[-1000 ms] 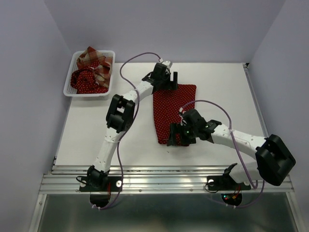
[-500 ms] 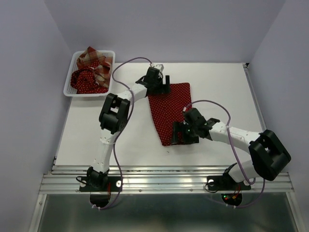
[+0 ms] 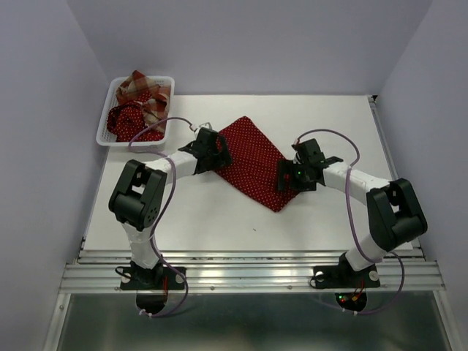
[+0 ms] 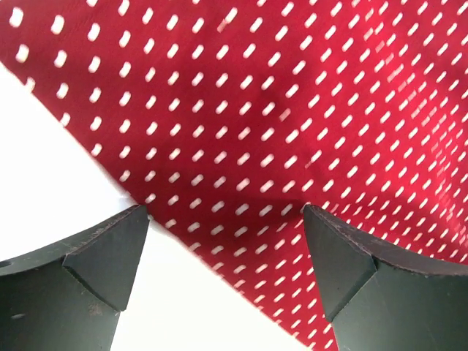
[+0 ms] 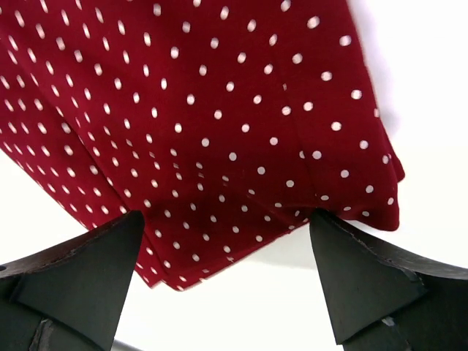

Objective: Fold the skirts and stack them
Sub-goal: Fold the skirt

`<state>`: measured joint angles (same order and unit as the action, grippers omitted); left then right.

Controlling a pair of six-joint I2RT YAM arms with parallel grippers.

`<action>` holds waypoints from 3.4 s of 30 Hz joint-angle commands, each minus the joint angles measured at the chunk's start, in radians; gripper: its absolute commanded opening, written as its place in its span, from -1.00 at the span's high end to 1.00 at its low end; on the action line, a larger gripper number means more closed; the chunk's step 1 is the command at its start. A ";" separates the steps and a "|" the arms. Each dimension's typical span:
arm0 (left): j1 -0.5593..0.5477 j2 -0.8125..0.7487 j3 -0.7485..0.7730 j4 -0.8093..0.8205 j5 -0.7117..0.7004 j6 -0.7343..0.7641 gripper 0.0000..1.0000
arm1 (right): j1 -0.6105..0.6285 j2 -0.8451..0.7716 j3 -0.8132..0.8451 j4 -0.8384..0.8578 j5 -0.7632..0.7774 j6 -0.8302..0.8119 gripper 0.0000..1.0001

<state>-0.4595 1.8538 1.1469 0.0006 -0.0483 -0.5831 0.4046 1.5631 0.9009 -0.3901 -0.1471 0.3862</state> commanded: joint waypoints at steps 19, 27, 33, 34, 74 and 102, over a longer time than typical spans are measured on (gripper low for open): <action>-0.151 -0.237 -0.156 0.027 -0.064 -0.199 -0.97 | -0.319 0.512 0.570 -0.038 -0.327 -0.642 -1.00; -0.163 -0.340 -0.144 0.001 -0.083 -0.172 -0.97 | -0.366 0.635 0.981 -0.277 -0.262 -0.744 -1.00; -0.157 -0.355 -0.047 -0.117 -0.226 -0.092 -0.97 | -0.366 0.461 0.896 -0.296 -0.238 -0.627 -1.00; -0.150 -0.341 -0.018 -0.120 -0.235 -0.077 -0.97 | -0.366 0.392 0.829 -0.273 -0.186 -0.594 -1.00; 0.079 0.285 0.447 -0.132 -0.027 0.243 -0.35 | -0.366 0.476 0.508 -0.078 -0.040 -0.158 -0.45; -0.041 -0.119 -0.158 0.049 0.059 0.055 0.71 | -0.366 0.114 0.225 -0.095 0.015 -0.247 0.99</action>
<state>-0.4782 1.7855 1.0058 0.0380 0.0044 -0.4904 0.0387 1.7412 1.1290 -0.4568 -0.1890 0.1783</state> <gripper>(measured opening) 0.112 0.067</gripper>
